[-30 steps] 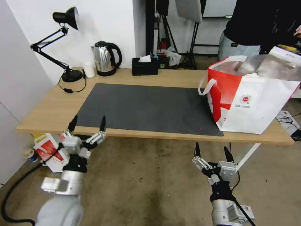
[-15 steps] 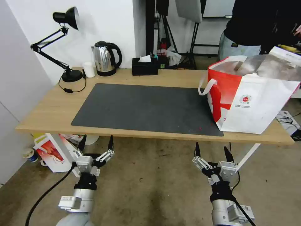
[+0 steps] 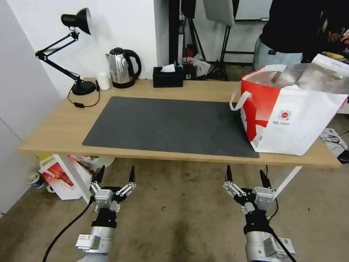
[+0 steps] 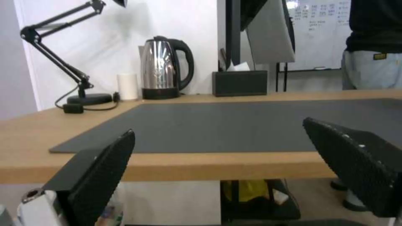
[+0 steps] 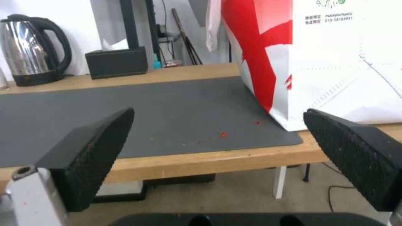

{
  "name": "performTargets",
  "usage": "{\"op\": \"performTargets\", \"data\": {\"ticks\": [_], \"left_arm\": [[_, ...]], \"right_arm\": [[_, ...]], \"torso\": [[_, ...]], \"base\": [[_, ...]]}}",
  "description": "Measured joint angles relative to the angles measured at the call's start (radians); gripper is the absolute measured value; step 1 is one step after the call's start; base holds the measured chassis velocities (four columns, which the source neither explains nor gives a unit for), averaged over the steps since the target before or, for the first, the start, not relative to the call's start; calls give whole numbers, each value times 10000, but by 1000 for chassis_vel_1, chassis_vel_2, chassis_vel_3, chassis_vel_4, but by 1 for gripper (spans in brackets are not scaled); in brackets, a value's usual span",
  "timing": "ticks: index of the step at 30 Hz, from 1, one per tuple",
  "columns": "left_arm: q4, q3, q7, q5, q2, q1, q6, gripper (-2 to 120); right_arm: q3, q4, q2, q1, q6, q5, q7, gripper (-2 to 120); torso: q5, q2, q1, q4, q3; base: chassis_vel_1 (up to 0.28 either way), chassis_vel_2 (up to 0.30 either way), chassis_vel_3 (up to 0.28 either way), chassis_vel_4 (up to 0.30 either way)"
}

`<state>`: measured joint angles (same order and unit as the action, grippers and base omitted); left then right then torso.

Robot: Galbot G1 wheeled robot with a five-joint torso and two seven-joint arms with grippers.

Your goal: Pick up the trash from the table and place it into the takeout bag.

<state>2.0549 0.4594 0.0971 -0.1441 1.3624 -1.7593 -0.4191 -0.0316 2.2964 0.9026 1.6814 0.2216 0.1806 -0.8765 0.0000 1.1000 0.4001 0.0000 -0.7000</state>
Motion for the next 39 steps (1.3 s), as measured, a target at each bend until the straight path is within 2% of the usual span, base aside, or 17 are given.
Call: {"op": "performTargets", "data": {"ticks": [9,39], "left_arm": [[-267,-28,-212,-249,-13,165,53,100],[-266,-16,-212,-279,-30,178,83,100]], "right_arm": [[0,0,0,0,0,0,0,100],[0,0,0,0,0,0,0,100]], "torso": [[0,0,-1,0,0],[0,0,-1,0,0]], "base": [[0,0,0,0],[0,0,0,0]]}}
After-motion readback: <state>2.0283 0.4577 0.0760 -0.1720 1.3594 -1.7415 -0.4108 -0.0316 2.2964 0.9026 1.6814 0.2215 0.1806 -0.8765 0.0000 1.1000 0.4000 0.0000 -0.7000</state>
